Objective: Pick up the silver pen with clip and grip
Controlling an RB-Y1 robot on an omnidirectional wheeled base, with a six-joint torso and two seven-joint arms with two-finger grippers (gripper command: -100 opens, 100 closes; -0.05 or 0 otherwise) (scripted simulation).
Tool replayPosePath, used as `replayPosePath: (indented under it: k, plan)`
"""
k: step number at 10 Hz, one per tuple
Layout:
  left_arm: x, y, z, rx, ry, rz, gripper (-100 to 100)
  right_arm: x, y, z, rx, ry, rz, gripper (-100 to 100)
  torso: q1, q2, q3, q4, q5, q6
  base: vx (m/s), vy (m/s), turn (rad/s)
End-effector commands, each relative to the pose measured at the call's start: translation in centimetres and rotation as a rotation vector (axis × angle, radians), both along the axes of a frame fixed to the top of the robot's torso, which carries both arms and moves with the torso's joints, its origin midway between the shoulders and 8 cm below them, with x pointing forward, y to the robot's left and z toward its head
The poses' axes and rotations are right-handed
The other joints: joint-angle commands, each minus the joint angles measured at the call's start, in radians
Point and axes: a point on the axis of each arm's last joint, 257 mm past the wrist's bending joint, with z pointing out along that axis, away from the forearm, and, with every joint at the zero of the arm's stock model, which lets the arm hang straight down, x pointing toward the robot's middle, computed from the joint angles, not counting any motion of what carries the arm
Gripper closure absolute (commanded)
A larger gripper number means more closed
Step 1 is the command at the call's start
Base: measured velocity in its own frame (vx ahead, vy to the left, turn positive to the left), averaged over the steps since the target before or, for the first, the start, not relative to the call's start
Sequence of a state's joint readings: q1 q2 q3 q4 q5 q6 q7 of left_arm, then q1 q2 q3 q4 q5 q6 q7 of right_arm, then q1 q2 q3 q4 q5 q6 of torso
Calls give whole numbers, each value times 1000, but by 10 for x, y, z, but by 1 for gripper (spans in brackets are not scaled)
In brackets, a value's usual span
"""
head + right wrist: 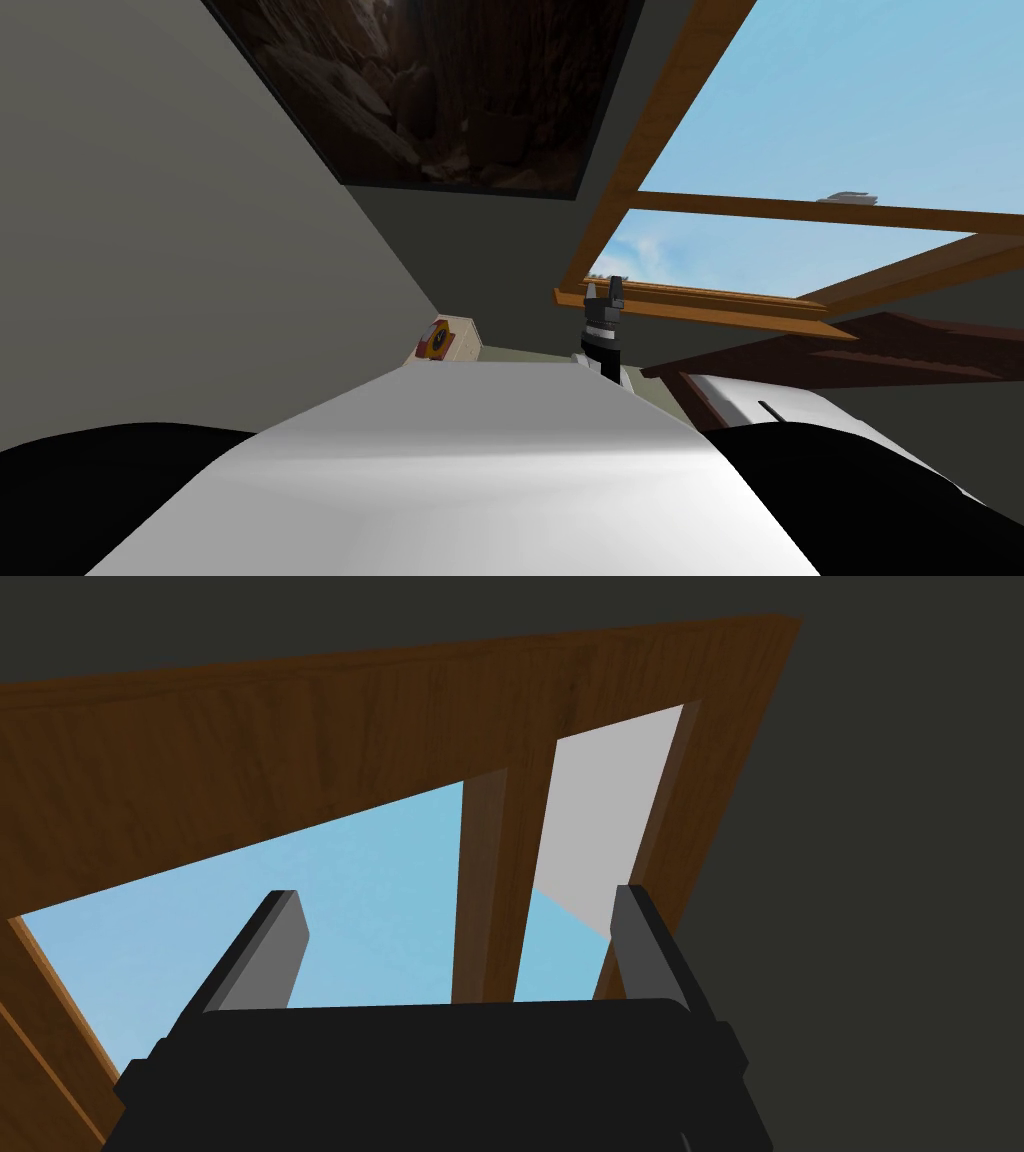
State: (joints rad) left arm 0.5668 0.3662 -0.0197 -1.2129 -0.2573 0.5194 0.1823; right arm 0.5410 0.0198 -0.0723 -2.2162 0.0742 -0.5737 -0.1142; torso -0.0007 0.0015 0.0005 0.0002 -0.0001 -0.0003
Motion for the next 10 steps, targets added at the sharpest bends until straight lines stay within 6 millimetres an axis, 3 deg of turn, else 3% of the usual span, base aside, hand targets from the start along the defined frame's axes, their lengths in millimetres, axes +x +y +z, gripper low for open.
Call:
replayPosePath:
  k: [1,2,6,7,8,10]
  plan:
    - [0,0,0,0,0,0,-100,0,0,0,0,0,0,0,0,0,0,0,0,0,0,0,0]
    - [0,0,0,0,-1,-1,100,0,0,0,0,0,0,0,2,0,0,0,1,0,0,0,0]
    - [-1,0,0,0,2,-1,100,0,0,0,0,0,0,0,3,0,0,1,1,0,0,0,0]
    - [-1,0,0,0,2,-1,0,0,0,0,0,0,0,0,3,0,0,1,1,0,0,0,0]
    - [-2,-1,5,1,0,-1,100,0,0,0,0,0,0,0,3,0,0,1,1,0,7,0,-4]
    - [-4,-4,9,2,0,-1,100,0,0,0,0,0,0,0,2,-1,0,1,1,0,11,-2,-1]
